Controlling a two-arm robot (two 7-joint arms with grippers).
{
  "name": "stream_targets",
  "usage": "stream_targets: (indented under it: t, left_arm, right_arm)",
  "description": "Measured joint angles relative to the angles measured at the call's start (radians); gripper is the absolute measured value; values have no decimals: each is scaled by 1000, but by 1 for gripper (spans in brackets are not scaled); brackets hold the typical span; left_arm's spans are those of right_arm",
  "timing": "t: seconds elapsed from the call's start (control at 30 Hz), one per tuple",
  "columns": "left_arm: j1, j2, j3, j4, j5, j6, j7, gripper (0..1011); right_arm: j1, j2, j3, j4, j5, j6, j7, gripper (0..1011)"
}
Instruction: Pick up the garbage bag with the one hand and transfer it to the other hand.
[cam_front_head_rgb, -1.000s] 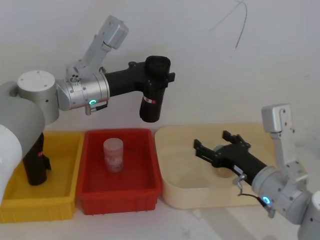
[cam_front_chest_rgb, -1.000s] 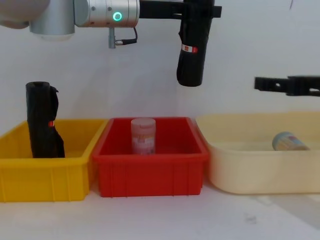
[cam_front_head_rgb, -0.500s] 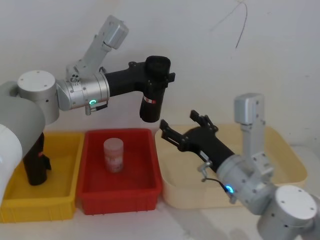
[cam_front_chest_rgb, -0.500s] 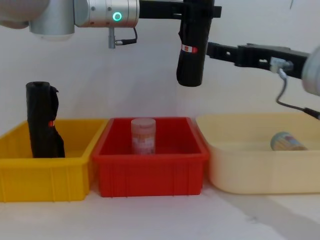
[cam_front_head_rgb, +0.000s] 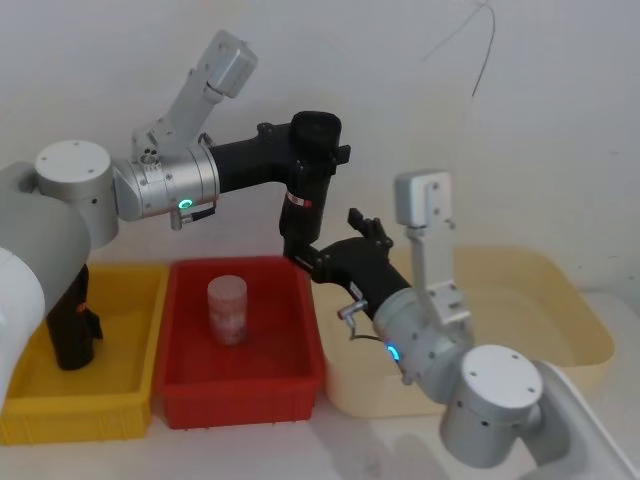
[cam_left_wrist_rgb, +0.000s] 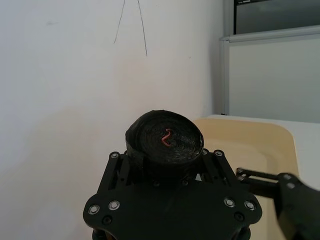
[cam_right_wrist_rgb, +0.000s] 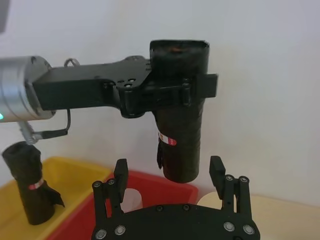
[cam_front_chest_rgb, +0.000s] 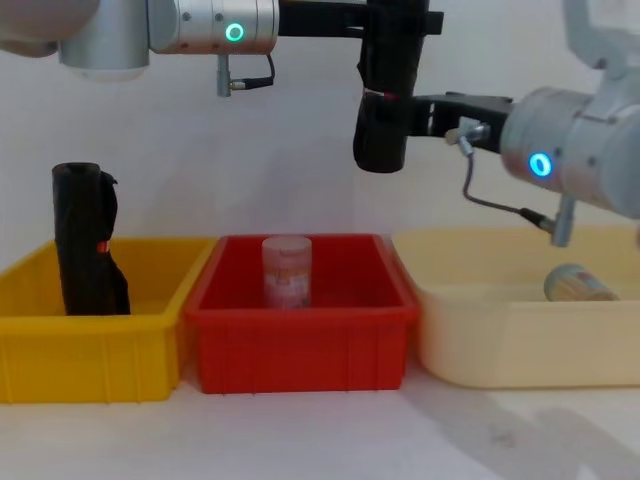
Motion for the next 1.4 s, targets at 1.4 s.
stream_targets:
  t: [1.4]
  left_arm:
    - [0,0,0,0,0,0,0,507]
  right_arm:
    - [253,-157,-7,375,-117,14,-137,802]
